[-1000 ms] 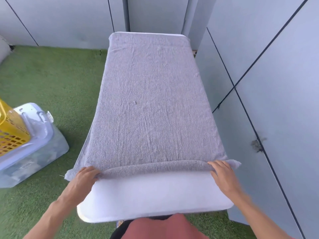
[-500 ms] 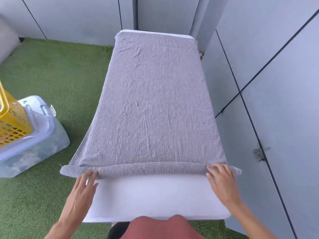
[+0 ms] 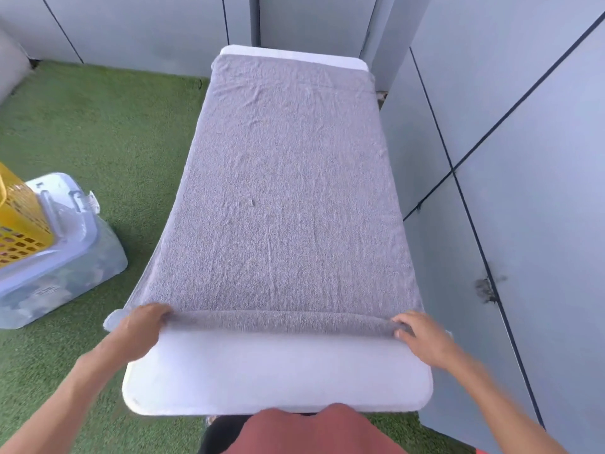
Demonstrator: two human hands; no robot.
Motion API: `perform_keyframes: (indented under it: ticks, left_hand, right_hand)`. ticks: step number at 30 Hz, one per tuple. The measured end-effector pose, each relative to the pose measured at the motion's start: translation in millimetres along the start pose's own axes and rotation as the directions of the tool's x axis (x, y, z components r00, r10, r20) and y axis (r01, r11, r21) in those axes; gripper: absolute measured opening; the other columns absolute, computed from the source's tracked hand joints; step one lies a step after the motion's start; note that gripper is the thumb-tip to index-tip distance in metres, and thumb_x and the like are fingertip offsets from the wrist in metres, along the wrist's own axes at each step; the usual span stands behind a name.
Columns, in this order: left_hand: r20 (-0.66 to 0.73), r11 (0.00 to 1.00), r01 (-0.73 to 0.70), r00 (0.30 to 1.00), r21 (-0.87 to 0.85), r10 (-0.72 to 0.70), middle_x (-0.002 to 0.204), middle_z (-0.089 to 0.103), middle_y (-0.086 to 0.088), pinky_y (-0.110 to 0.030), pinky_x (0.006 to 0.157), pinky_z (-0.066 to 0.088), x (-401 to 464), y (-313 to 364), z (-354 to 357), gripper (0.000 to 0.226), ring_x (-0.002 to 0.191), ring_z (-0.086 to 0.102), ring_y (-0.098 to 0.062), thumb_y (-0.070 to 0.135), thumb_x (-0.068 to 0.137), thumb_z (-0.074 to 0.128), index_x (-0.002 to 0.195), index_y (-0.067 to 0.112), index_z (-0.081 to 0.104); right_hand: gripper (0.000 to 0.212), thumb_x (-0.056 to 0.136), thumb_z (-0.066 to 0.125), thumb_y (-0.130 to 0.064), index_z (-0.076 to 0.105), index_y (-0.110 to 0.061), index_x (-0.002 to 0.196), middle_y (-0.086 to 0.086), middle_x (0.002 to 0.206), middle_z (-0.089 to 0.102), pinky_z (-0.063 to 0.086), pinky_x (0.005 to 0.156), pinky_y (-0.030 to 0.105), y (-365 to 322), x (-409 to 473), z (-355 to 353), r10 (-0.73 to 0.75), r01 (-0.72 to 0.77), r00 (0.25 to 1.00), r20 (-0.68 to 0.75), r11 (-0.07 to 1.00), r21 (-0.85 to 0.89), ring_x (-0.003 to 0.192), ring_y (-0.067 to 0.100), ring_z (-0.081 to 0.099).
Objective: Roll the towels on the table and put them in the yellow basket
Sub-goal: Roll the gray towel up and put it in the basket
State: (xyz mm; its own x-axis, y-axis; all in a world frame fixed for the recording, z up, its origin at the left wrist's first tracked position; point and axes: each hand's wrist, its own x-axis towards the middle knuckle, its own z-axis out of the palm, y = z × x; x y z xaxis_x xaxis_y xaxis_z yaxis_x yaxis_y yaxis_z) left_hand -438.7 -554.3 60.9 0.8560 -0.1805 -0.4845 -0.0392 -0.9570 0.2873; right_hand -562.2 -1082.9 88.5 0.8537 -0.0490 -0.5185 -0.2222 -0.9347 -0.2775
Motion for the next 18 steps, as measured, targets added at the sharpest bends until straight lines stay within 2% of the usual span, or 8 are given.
perform_keyframes:
  ticks: [2, 4, 6, 8, 10, 13, 15, 18]
  left_hand:
    - [-0.025, 0.983, 0.100, 0.994, -0.151, -0.104, 0.113, 0.065, -0.008, -0.032, 0.074, 0.044, 9, 6, -7, 0.029, 0.101, 0.060, -0.029, 0.001, 0.090, 0.053, 0.112, 0.016, 0.063]
    - [-0.193, 0.970, 0.081, 0.973, -0.227, -0.126, 0.108, 0.062, -0.011, -0.035, 0.070, 0.039, 3, 14, -13, 0.025, 0.096, 0.056, -0.032, -0.001, 0.084, 0.062, 0.098, 0.020, 0.064]
    - [-0.424, 1.000, 0.001, 0.906, -0.025, -0.011, 0.098, 0.056, -0.010, -0.038, 0.071, 0.035, -14, 17, -9, 0.018, 0.088, 0.049, -0.032, 0.000, 0.079, 0.070, 0.084, 0.017, 0.066]
    - [-0.499, 0.985, -0.073, 0.854, 0.158, 0.143, 0.093, 0.054, -0.008, -0.039, 0.066, 0.040, -36, 21, 5, 0.020, 0.080, 0.048, -0.028, -0.002, 0.075, 0.074, 0.089, 0.010, 0.067]
    - [-0.477, 0.973, -0.114, 0.856, 0.203, 0.200, 0.101, 0.053, -0.011, -0.042, 0.064, 0.049, -50, 23, 25, 0.039, 0.083, 0.052, -0.030, -0.001, 0.070, 0.078, 0.106, 0.005, 0.063]
    - [-0.451, 0.966, -0.070, 0.874, 0.248, 0.179, 0.116, 0.051, -0.016, -0.048, 0.070, 0.050, -49, 23, 38, 0.059, 0.098, 0.052, -0.036, 0.007, 0.067, 0.081, 0.121, 0.001, 0.056]
    - [-0.441, 0.965, -0.047, 0.883, 0.258, 0.162, 0.121, 0.051, -0.014, -0.048, 0.074, 0.048, -39, 25, 34, 0.057, 0.105, 0.050, -0.037, 0.005, 0.070, 0.079, 0.121, 0.002, 0.055]
    - [-0.443, 0.971, -0.042, 0.885, 0.236, 0.146, 0.113, 0.054, -0.011, -0.049, 0.071, 0.048, -19, 27, 21, 0.047, 0.103, 0.048, -0.036, -0.007, 0.070, 0.072, 0.113, 0.005, 0.058]
  right_hand:
    - [0.022, 0.087, 0.063, -0.015, 0.060, -0.036, 0.089, -0.005, 0.094, 0.068, 0.046, 0.083, 0.033, -1, 10, -9, 0.059, -0.059, 0.998, 0.005, 0.970, 0.237, 0.093, 0.020, 0.063]
    - [0.026, 0.083, 0.068, -0.014, 0.059, -0.039, 0.088, -0.009, 0.094, 0.066, 0.045, 0.083, 0.033, -4, 14, -5, 0.129, -0.072, 0.977, -0.171, 0.949, 0.306, 0.095, 0.019, 0.061]
    - [0.016, 0.084, 0.066, -0.023, 0.063, -0.037, 0.090, -0.011, 0.097, 0.058, 0.039, 0.081, 0.035, -10, 5, 7, 0.150, -0.120, 0.889, -0.432, 0.988, 0.096, 0.098, 0.020, 0.053]
    - [0.018, 0.089, 0.052, -0.031, 0.069, -0.027, 0.093, -0.005, 0.099, 0.056, 0.037, 0.078, 0.037, -19, -11, 22, 0.018, -0.095, 0.815, -0.580, 0.990, -0.103, 0.094, 0.023, 0.049]
    - [0.034, 0.090, 0.049, -0.035, 0.069, -0.014, 0.108, 0.003, 0.109, 0.055, 0.039, 0.087, 0.037, -24, -23, 41, -0.087, -0.004, 0.808, -0.582, 0.988, -0.154, 0.099, 0.026, 0.049]
    - [0.052, 0.078, 0.077, -0.023, 0.061, -0.003, 0.123, 0.011, 0.126, 0.049, 0.040, 0.097, 0.032, -16, -20, 54, -0.103, 0.027, 0.842, -0.529, 0.988, -0.151, 0.116, 0.028, 0.043]
    - [0.051, 0.070, 0.080, -0.007, 0.063, -0.002, 0.118, 0.011, 0.126, 0.047, 0.044, 0.094, 0.034, -13, -7, 46, -0.108, 0.033, 0.829, -0.549, 0.989, -0.145, 0.114, 0.029, 0.045]
    - [0.038, 0.065, 0.071, 0.011, 0.066, 0.000, 0.101, 0.008, 0.109, 0.052, 0.035, 0.092, 0.031, -9, 12, 29, -0.214, 0.129, 0.816, -0.537, 0.973, -0.192, 0.101, 0.025, 0.050]
